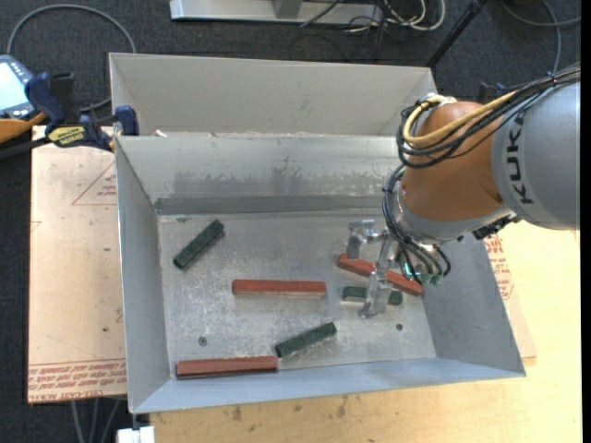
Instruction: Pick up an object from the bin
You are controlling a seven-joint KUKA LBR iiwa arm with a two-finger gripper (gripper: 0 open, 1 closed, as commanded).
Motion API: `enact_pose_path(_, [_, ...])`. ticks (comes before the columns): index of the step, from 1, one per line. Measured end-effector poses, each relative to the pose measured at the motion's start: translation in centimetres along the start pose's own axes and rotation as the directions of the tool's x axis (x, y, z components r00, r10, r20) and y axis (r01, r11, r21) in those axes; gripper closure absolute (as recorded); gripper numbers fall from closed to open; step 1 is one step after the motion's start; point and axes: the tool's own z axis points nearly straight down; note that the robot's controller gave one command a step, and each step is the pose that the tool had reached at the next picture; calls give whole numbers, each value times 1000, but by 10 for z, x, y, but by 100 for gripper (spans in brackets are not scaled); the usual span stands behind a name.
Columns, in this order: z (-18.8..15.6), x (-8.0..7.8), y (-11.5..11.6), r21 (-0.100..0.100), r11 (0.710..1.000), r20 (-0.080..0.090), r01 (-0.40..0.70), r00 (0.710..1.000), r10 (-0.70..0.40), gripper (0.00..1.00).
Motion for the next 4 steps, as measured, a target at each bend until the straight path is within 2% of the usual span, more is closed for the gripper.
enact_pose_path(1, [88,2,-66,2,1000,10,25,1000,-25,0])
enact_pose_path(2, [83,0,-63,1,1000,14,30,999,-30,100])
enact_pose_path(3, [-56,-32,-42,2,999,20,40,999,-40,100])
enact_pose_path(4, [-36,-28,-53,4,880,7,475,880,-475,100])
